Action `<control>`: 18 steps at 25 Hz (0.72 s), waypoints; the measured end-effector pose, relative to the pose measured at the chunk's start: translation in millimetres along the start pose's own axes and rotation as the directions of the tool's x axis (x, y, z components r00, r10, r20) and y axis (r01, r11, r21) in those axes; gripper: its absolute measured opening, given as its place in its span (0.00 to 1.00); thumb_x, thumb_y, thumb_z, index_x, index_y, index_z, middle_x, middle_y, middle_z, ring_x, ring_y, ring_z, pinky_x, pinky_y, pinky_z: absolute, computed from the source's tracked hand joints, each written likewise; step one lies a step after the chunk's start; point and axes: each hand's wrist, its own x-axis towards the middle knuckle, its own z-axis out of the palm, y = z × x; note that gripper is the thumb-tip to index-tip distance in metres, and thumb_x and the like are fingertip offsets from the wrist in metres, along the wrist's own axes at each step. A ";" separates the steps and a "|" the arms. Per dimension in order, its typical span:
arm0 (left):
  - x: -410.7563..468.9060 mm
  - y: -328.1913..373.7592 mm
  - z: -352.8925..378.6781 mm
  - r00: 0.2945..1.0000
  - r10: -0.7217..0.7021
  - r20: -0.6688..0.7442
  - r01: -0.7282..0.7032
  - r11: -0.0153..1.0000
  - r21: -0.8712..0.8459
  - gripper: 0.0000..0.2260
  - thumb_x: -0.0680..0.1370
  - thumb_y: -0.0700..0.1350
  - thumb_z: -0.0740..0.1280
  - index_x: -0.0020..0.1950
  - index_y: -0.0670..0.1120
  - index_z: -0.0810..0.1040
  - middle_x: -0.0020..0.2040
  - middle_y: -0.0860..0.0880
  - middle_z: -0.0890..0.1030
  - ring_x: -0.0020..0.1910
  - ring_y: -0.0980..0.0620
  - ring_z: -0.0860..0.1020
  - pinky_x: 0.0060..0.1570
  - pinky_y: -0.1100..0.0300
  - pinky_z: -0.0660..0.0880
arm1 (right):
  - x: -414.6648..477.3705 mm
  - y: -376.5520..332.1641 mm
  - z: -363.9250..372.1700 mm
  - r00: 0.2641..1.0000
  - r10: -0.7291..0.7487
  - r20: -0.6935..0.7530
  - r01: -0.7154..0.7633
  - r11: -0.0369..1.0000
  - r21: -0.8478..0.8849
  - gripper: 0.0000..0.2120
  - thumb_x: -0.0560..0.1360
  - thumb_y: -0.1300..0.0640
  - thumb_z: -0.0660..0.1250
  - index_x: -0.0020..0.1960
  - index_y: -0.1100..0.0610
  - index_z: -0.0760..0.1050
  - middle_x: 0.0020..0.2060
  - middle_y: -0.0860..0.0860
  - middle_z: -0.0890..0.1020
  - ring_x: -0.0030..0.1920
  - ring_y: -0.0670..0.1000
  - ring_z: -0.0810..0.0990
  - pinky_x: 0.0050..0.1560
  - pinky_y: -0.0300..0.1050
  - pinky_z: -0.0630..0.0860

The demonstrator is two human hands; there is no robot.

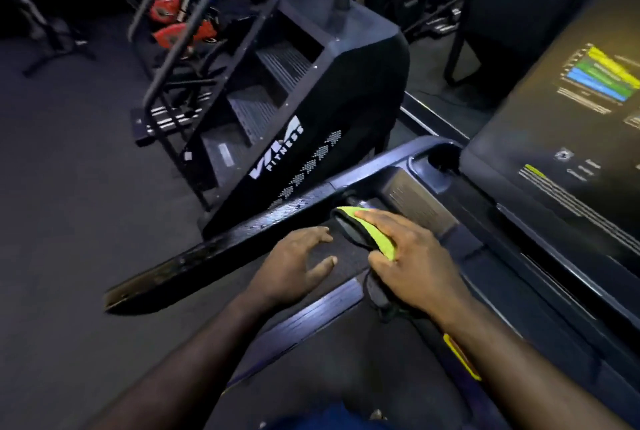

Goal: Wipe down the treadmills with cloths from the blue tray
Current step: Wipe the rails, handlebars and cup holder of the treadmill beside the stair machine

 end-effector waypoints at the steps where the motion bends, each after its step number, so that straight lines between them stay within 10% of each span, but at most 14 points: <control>1: -14.9 -10.7 -14.4 0.999 -0.032 -0.041 0.031 0.999 -0.019 0.18 0.79 0.55 0.72 0.65 0.48 0.81 0.70 0.51 0.80 0.71 0.55 0.74 0.71 0.70 0.62 | 3.8 -14.9 12.0 0.999 -0.040 0.000 0.040 0.999 0.009 0.34 0.71 0.50 0.64 0.76 0.34 0.69 0.73 0.34 0.74 0.73 0.40 0.72 0.73 0.45 0.73; 9: -161.4 -125.9 -111.6 0.916 -0.286 -0.280 0.255 0.956 -0.143 0.13 0.79 0.51 0.73 0.61 0.47 0.83 0.62 0.53 0.83 0.63 0.57 0.78 0.66 0.62 0.71 | 33.4 -162.7 131.5 0.930 -0.270 0.249 0.292 0.955 -0.056 0.36 0.72 0.49 0.70 0.77 0.30 0.64 0.74 0.35 0.72 0.75 0.43 0.70 0.72 0.53 0.74; 18: -265.2 -204.5 -121.3 0.429 -0.810 -0.400 0.547 0.585 -0.599 0.09 0.78 0.42 0.74 0.45 0.55 0.81 0.44 0.57 0.85 0.46 0.61 0.84 0.51 0.59 0.80 | 61.2 -263.5 268.1 0.740 -0.560 0.372 0.644 0.749 -0.154 0.34 0.75 0.49 0.71 0.80 0.38 0.66 0.79 0.48 0.68 0.79 0.54 0.65 0.69 0.54 0.75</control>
